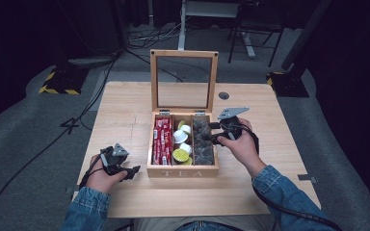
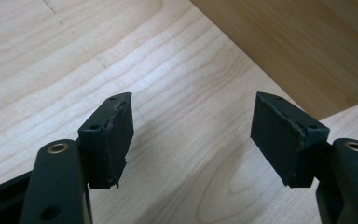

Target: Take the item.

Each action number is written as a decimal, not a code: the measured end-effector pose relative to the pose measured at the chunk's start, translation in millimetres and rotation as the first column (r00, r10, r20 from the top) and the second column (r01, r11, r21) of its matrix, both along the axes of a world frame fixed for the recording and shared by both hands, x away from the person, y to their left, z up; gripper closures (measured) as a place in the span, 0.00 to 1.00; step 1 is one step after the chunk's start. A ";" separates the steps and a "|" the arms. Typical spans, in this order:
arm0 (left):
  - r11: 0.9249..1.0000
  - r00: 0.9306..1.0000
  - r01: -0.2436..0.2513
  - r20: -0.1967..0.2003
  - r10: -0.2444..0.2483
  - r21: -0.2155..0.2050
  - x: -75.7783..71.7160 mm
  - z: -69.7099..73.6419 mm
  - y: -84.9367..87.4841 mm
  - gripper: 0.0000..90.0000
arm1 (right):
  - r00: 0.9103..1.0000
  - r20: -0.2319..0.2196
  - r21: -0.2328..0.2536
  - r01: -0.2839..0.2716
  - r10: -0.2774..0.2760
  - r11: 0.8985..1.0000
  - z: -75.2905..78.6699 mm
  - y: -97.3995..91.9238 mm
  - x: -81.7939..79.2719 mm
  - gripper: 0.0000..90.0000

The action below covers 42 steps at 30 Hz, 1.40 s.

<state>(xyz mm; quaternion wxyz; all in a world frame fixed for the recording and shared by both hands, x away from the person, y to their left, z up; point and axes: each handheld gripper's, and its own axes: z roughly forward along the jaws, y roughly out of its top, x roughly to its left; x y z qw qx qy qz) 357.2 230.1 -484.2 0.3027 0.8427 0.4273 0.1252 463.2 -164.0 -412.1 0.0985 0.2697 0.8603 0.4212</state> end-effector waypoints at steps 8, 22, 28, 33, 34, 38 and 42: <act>1.000 1.000 -0.002 -0.009 0.002 0.003 -1.4 -6.7 -2.4 0.33 | 0.999 -0.045 -0.049 -0.032 0.030 0.998 -15.3 12.0 1.9 0.37; 1.000 1.000 0.015 0.013 -0.015 0.009 1.8 -8.4 -3.7 0.31 | 0.997 -0.072 -0.063 0.014 -0.018 0.998 -25.6 21.7 16.1 0.55; 1.000 1.000 0.017 0.015 -0.017 0.009 2.1 -8.6 -3.8 0.31 | 0.996 -0.077 -0.054 0.034 -0.038 0.998 -27.8 22.9 21.0 0.59; 1.000 1.000 0.020 0.017 -0.020 0.014 1.6 -9.0 -4.7 0.30 | 0.995 -0.082 -0.038 0.050 -0.053 0.998 -29.4 23.8 24.4 0.60; 1.000 1.000 0.020 0.017 -0.020 0.013 1.5 -9.1 -4.9 0.30 | 0.995 -0.080 -0.039 0.052 -0.055 0.998 -29.6 24.3 24.7 0.61; 1.000 1.000 0.021 0.017 -0.021 0.013 1.5 -9.1 -4.7 0.30 | 0.997 -0.059 -0.062 0.041 -0.045 0.997 -30.2 25.4 25.4 0.70; 1.000 1.000 0.022 0.018 -0.022 0.012 1.6 -9.2 -4.6 0.30 | 0.999 -0.024 -0.087 0.026 -0.028 0.996 -28.1 26.5 23.6 0.77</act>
